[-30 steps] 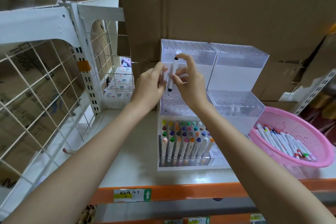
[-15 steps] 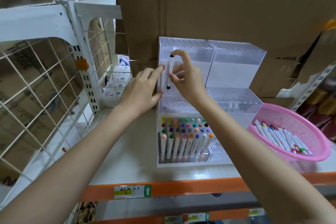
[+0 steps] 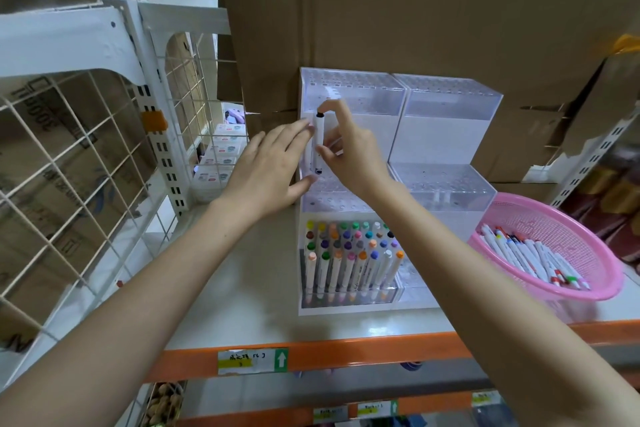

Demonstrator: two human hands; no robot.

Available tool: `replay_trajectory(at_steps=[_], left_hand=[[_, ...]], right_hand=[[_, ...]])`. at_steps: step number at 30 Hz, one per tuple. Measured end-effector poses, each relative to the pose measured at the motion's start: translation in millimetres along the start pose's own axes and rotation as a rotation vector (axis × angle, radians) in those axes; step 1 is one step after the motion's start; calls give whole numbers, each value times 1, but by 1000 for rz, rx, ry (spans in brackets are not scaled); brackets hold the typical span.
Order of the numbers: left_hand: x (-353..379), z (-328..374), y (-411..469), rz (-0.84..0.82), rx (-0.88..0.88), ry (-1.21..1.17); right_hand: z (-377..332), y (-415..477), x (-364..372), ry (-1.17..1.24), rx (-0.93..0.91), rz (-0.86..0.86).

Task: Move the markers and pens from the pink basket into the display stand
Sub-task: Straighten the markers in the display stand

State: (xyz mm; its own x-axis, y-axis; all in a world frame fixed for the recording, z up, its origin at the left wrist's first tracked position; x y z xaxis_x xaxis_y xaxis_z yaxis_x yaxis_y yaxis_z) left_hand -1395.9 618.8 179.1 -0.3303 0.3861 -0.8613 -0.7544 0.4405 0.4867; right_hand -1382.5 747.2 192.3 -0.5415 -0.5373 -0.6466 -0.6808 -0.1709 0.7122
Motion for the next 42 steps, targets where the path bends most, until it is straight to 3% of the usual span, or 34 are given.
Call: replay_trajectory(at_steps=[34, 42], left_hand=[[-1, 0, -2, -42, 20, 7], [-2, 23, -5, 32, -15, -16]], right_hand=[[5, -13, 3, -54, 18, -107], [7, -33, -18, -148, -12, -87]])
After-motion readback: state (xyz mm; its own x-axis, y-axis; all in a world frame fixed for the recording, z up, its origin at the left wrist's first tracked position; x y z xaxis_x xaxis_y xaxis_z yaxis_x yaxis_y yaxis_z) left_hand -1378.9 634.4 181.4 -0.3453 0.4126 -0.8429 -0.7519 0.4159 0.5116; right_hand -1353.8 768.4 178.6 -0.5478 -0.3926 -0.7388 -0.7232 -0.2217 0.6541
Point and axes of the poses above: each hand's wrist, its own y-axis towards the middle knuckle, its own x-axis out of the palm, z = x × y, the point moved 6 cm from there along y, towards the middle knuckle, and after that the axes turned 15 degrees about -x, right-handed, at the moved point
